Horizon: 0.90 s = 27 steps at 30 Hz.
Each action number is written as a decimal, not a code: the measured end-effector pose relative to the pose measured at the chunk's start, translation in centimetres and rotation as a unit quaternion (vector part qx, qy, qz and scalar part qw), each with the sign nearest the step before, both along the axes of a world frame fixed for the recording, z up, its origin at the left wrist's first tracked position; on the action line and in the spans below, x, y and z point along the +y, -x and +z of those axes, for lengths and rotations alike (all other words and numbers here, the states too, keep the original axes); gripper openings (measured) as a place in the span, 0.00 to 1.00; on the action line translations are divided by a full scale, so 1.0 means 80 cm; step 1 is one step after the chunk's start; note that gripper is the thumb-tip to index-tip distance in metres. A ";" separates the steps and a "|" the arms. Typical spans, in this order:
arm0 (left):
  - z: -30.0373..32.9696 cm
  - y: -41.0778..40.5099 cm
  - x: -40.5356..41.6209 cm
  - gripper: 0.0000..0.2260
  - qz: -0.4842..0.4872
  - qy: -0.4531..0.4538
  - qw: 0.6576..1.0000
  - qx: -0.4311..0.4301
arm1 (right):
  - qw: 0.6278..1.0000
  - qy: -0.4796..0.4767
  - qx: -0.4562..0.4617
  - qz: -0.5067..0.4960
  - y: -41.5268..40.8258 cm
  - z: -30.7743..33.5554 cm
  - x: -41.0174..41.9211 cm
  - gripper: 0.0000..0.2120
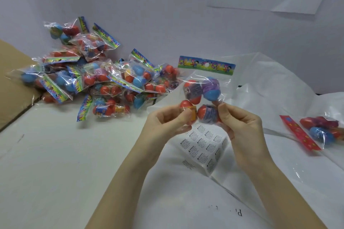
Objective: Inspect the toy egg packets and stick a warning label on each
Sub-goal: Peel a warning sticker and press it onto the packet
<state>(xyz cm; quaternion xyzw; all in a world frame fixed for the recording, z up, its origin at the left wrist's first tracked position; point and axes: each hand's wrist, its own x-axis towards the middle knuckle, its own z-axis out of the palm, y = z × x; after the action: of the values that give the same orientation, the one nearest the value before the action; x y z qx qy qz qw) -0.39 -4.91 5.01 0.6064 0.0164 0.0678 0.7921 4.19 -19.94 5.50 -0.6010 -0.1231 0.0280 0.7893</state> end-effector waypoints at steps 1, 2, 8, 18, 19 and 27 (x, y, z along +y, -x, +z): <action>-0.001 -0.001 0.000 0.11 0.004 0.011 1.000 -0.001 | 1.000 -0.010 0.007 0.010 0.000 0.001 0.000 0.08; -0.001 -0.001 0.000 0.11 0.005 0.024 1.000 -0.003 | 0.999 -0.020 0.012 0.022 0.000 0.002 0.000 0.08; 0.000 -0.002 -0.001 0.11 -0.018 0.083 0.996 0.005 | 0.994 -0.071 0.063 0.061 -0.003 0.002 -0.004 0.10; -0.001 -0.003 -0.003 0.11 0.023 0.067 0.997 -0.015 | 0.997 0.004 0.032 0.071 0.002 0.004 0.000 0.18; 0.000 -0.003 -0.003 0.11 0.022 0.072 0.997 -0.015 | 0.994 -0.017 0.049 0.097 0.002 0.005 0.000 0.15; -0.001 -0.004 0.000 0.10 0.017 0.046 0.999 0.011 | 0.991 0.043 0.045 0.120 -0.003 0.004 -0.008 0.14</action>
<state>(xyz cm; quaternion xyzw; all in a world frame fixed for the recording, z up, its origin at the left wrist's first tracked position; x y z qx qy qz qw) -0.07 -4.87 4.95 0.5696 0.0390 0.0738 0.8177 4.44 -20.55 5.83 -0.6130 -0.1574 0.1551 0.7586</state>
